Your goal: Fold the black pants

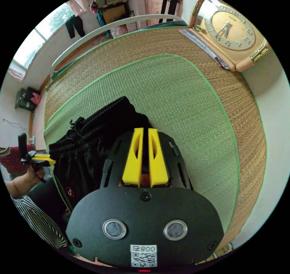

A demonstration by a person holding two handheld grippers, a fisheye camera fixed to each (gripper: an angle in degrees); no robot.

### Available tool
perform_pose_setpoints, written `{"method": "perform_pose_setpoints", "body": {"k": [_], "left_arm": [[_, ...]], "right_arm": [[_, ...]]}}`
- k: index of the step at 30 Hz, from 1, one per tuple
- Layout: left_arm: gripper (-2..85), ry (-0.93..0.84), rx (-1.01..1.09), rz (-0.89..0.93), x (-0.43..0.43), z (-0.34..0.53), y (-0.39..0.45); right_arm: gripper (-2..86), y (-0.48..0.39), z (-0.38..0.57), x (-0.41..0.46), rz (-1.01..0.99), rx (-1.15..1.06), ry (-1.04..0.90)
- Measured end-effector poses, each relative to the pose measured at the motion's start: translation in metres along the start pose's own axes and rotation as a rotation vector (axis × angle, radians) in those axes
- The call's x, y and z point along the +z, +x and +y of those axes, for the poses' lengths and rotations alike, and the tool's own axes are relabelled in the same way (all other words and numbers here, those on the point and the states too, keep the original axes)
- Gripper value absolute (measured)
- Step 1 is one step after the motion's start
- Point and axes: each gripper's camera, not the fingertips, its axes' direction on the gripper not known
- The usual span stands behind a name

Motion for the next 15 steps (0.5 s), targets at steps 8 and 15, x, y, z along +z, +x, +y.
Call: {"method": "perform_pose_setpoints", "body": {"k": [8, 15], "left_arm": [[2.7, 0.096, 0.247, 0.150, -0.037, -0.004, 0.024], [2.5, 0.029, 0.111, -0.165, -0.010, -0.008, 0.000]], "right_arm": [[1.4, -0.015, 0.060, -0.107, 0.045, 0.087, 0.498], [3.2, -0.016, -0.026, -0.009, 0.053, 0.173, 0.128]]}}
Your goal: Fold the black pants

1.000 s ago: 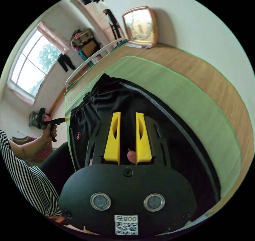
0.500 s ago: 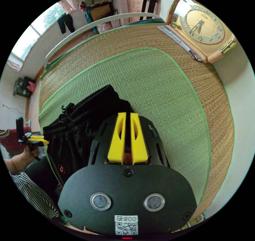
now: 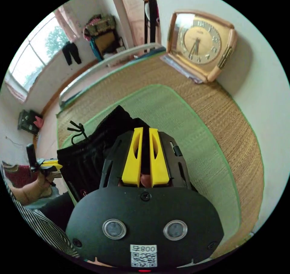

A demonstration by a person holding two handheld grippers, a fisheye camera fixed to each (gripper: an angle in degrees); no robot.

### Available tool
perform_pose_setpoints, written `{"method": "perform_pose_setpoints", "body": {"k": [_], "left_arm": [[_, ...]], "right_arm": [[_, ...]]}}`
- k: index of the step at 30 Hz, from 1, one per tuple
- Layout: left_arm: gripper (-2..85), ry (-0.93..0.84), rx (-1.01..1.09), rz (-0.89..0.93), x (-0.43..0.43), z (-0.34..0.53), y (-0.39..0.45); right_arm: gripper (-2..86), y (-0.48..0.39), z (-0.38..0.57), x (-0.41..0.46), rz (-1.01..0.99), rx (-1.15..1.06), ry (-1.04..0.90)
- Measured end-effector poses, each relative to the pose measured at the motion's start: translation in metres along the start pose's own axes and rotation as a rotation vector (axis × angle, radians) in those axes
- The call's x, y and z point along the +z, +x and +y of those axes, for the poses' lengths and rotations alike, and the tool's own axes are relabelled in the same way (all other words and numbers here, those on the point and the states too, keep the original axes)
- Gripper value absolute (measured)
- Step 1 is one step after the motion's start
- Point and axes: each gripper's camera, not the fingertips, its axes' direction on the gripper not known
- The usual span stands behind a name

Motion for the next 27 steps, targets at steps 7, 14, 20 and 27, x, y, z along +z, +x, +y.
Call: {"method": "perform_pose_setpoints", "body": {"k": [7, 14, 20, 27], "left_arm": [[0.6, -0.042, 0.188, 0.086, 0.020, 0.005, 0.062], [0.2, -0.323, 0.315, -0.049, 0.093, 0.010, 0.118], [0.1, -0.350, 0.383, -0.083, 0.103, 0.009, 0.167], [0.1, -0.443, 0.553, -0.008, 0.146, 0.016, 0.259]], "right_arm": [[1.7, -0.008, 0.064, -0.020, -0.067, -0.054, 0.025], [0.2, 0.020, 0.124, 0.020, 0.053, 0.064, -0.131], [0.1, 0.026, 0.125, -0.007, 0.068, 0.065, -0.117], [0.2, 0.015, 0.241, -0.091, -0.108, 0.143, -0.004]]}}
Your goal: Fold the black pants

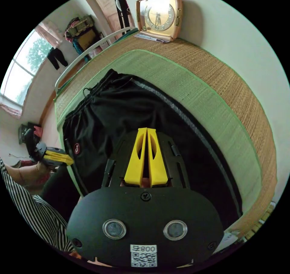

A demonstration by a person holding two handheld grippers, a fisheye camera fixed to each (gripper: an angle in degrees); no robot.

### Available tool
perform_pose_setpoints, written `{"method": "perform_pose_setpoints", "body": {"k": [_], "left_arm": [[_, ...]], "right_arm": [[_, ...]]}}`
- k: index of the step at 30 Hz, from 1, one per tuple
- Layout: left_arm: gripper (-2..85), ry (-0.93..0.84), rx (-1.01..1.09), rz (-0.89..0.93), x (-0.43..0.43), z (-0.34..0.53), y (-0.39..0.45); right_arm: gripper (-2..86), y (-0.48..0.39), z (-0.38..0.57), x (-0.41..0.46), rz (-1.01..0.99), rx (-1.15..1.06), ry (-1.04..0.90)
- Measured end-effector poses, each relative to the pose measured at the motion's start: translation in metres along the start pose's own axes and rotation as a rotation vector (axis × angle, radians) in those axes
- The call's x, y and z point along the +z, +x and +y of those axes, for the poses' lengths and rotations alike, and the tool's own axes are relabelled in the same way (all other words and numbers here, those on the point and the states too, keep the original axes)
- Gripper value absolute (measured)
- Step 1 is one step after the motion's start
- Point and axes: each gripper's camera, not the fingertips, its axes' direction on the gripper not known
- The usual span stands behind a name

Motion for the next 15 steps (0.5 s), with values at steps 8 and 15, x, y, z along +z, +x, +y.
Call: {"method": "perform_pose_setpoints", "body": {"k": [8, 15], "left_arm": [[0.0, -0.148, 0.067, -0.100, 0.025, -0.045, 0.065], [0.0, -0.093, 0.165, -0.086, 0.040, -0.119, 0.135]], "right_arm": [[0.2, -0.032, 0.151, -0.011, -0.069, 0.116, -0.103], [0.2, 0.002, 0.146, -0.097, -0.006, 0.154, 0.073]]}}
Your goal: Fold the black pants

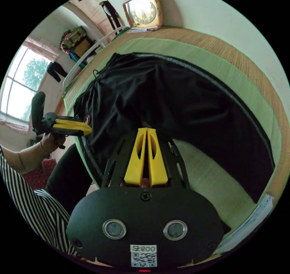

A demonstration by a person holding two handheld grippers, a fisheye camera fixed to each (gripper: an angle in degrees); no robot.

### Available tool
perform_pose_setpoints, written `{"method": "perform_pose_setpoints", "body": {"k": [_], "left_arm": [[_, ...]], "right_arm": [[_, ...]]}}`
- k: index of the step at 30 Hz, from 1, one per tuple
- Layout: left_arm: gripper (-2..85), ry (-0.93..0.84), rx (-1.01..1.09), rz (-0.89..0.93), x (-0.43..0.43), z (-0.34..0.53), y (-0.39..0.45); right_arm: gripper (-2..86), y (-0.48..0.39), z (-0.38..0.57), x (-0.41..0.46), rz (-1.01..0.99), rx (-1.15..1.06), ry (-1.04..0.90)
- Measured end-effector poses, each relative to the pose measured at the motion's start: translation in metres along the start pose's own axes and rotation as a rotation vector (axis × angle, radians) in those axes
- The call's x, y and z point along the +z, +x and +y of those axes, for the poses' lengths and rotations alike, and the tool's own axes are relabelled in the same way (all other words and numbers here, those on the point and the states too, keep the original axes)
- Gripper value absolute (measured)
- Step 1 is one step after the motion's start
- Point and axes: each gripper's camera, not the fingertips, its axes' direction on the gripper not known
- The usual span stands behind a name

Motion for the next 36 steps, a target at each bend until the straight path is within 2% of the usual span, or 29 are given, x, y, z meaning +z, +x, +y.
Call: {"method": "perform_pose_setpoints", "body": {"k": [4, 8, 11, 14, 18, 20, 25, 30, 36], "left_arm": [[0.0, -0.131, 0.009, -0.047, 0.032, -0.040, 0.031], [0.2, -0.101, 0.001, 0.001, 0.028, -0.064, 0.059], [0.5, -0.014, 0.025, -0.003, 0.017, -0.095, 0.081], [1.4, 0.024, 0.034, 0.069, 0.018, -0.140, 0.101], [3.8, 0.020, 0.113, 0.132, 0.031, -0.194, 0.137], [5.3, -0.015, 0.201, 0.194, 0.044, -0.229, 0.169], [6.7, -0.033, 0.365, 0.196, 0.069, -0.305, 0.242], [8.1, -0.053, 0.468, 0.204, 0.100, -0.386, 0.322], [8.6, -0.082, 0.553, 0.076, 0.139, -0.463, 0.410]], "right_arm": [[0.2, 0.034, -0.008, -0.004, 0.118, 0.038, -0.121], [0.2, 0.046, 0.010, -0.041, 0.029, 0.068, -0.058], [0.4, 0.054, 0.044, -0.088, -0.001, 0.100, 0.030], [0.9, 0.083, 0.089, -0.129, 0.045, 0.203, 0.076], [3.4, 0.135, 0.169, -0.197, 0.098, 0.446, 0.163], [5.4, 0.154, 0.206, -0.231, 0.176, 0.548, 0.209], [9.3, 0.207, 0.299, -0.314, 0.332, 0.777, 0.282], [9.5, 0.236, 0.340, -0.344, 0.343, 0.810, 0.229], [8.3, 0.241, 0.367, -0.374, 0.363, 0.774, 0.219]]}}
